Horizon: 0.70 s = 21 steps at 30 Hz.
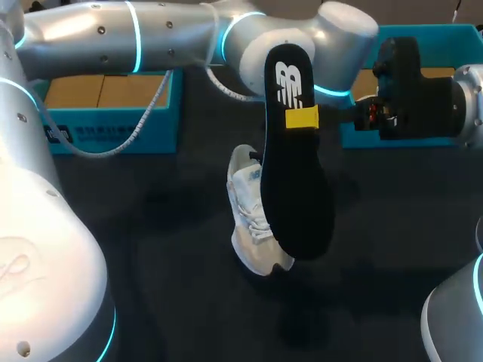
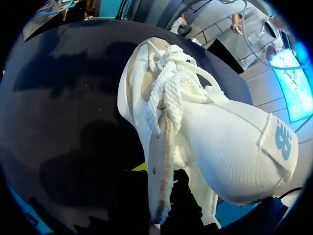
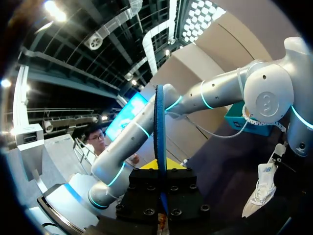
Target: Take the shoe out of the shoebox, open the shoe tongue, remove and reinsert the insole, then place the shoe into the shoebox
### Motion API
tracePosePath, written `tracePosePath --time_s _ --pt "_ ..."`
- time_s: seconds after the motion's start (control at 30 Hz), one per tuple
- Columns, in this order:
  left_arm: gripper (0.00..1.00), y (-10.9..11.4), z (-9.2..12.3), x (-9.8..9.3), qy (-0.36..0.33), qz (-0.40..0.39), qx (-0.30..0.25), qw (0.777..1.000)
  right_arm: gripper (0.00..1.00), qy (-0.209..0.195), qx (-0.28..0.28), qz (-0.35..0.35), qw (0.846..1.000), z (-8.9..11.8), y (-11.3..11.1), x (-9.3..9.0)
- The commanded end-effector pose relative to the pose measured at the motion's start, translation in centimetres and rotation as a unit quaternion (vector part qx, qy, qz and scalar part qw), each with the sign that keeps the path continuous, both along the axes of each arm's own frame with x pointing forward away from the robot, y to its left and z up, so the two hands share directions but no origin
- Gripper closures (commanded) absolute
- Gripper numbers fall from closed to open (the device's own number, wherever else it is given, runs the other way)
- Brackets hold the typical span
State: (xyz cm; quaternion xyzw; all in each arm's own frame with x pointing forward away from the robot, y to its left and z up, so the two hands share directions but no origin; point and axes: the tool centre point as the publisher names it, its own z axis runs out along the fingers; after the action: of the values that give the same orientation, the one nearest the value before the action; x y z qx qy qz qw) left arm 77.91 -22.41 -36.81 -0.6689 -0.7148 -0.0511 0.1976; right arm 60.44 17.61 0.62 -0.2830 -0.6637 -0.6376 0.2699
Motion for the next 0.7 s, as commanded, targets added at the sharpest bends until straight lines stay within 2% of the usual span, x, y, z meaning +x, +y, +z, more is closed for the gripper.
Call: tracePosePath --time_s 0.03,0.33,0.7 --pt "1.0 -1.1 -0.1 -0.9 -0.011 -0.023 0.013 1.0 1.0 0.0 0.0 0.0 1.0 -0.1 0.2 0.1" --pt "1.0 -0.8 -1.3 -1.4 -0.023 -0.023 0.027 0.999 1.0 0.0 0.0 0.0 1.0 -0.1 0.2 0.1" --pt "1.0 -0.5 -1.8 -0.5 -0.041 -0.044 0.044 0.997 1.0 0.0 0.0 0.0 1.0 -0.1 0.2 0.1"
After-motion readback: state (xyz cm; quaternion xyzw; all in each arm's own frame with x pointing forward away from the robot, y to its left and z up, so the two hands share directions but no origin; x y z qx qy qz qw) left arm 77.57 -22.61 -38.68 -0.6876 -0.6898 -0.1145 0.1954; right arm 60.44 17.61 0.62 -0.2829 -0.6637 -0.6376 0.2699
